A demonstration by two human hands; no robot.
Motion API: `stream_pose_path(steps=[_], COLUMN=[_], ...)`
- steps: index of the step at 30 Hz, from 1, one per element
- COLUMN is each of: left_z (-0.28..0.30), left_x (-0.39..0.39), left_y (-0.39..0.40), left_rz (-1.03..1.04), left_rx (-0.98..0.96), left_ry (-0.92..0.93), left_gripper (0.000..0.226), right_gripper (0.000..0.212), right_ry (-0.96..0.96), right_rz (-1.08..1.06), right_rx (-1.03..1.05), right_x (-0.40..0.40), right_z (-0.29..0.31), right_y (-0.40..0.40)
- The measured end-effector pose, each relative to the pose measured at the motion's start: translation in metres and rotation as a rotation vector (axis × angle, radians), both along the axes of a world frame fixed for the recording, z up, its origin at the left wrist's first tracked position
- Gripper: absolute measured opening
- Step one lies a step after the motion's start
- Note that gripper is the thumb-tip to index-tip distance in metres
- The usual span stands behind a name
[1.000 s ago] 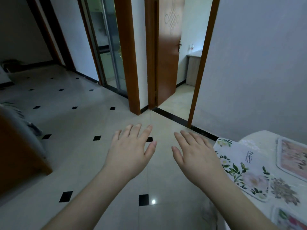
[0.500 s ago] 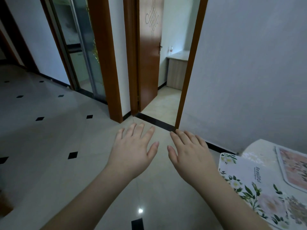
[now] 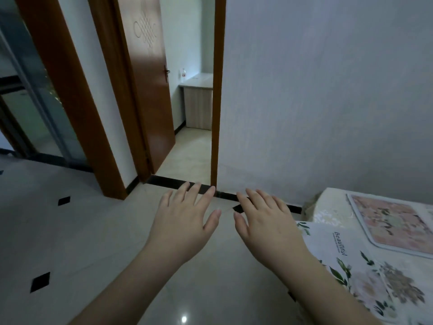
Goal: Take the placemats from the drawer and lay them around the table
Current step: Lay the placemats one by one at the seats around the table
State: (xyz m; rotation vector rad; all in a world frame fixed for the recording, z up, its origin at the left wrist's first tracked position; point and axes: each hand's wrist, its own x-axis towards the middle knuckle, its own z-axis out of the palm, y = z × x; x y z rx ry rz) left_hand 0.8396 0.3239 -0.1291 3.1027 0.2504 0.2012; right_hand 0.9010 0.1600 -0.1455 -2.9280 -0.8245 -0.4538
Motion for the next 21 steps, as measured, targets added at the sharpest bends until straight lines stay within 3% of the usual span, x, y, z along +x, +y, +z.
stream_pose_path(steps=[14, 21], left_z=[-0.008, -0.011], left_x=[0.209, 0.279], left_y=[-0.075, -0.109], left_rz=[-0.201, -0.322], left_rx=[0.043, 0.063], left_ry=[0.015, 0.009], left_gripper=[0.088, 0.086], right_gripper=[0.051, 0.051], right_ry=[0.007, 0.033], right_rz=[-0.173, -0.262], right_rx=[0.151, 0.182], right_x=[0.182, 0.23], right_z=[-0.02, -0.037], right_y=[-0.08, -0.113])
